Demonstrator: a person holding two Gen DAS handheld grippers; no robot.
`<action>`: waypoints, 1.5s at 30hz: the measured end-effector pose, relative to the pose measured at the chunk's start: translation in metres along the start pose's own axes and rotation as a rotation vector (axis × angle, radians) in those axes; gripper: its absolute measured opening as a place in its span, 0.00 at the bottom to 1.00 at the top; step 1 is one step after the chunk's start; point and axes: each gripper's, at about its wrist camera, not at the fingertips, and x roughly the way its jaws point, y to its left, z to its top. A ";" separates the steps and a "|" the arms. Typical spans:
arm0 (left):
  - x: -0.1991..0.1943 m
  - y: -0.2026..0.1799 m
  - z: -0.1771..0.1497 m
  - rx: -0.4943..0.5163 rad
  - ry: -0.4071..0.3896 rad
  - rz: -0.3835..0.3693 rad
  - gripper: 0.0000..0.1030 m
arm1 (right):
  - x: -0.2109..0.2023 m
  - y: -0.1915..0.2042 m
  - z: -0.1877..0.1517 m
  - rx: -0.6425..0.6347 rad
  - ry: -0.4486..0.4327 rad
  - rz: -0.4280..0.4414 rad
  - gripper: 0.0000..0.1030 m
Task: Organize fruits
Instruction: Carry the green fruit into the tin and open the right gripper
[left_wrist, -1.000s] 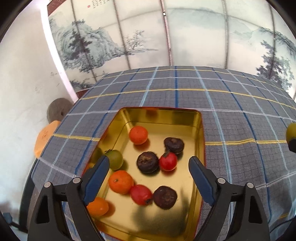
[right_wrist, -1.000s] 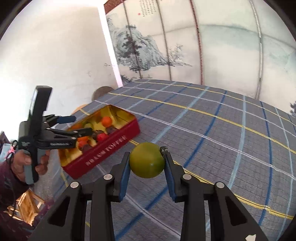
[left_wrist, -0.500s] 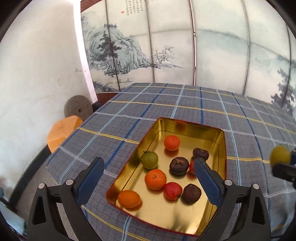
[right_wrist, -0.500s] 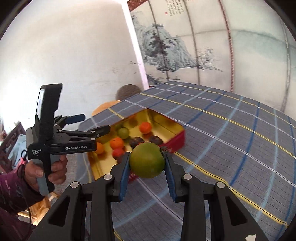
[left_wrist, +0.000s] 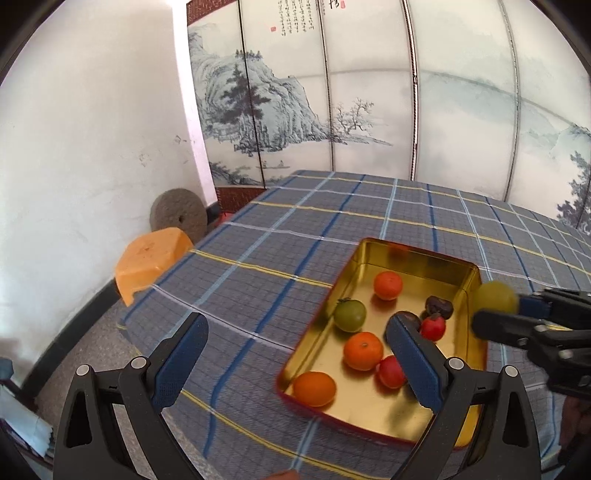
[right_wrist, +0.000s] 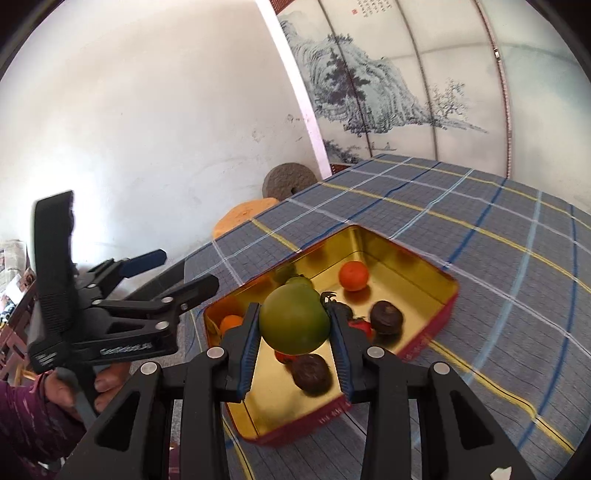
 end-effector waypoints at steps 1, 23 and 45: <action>-0.002 0.002 -0.001 0.004 -0.004 -0.007 0.94 | 0.006 0.002 0.000 -0.004 0.008 0.001 0.33; -0.017 0.023 -0.001 -0.017 -0.038 -0.063 0.95 | 0.061 0.008 0.001 0.021 0.092 -0.010 0.34; -0.022 0.020 -0.004 -0.008 -0.035 -0.065 0.95 | 0.019 0.034 0.018 -0.074 -0.063 -0.090 0.54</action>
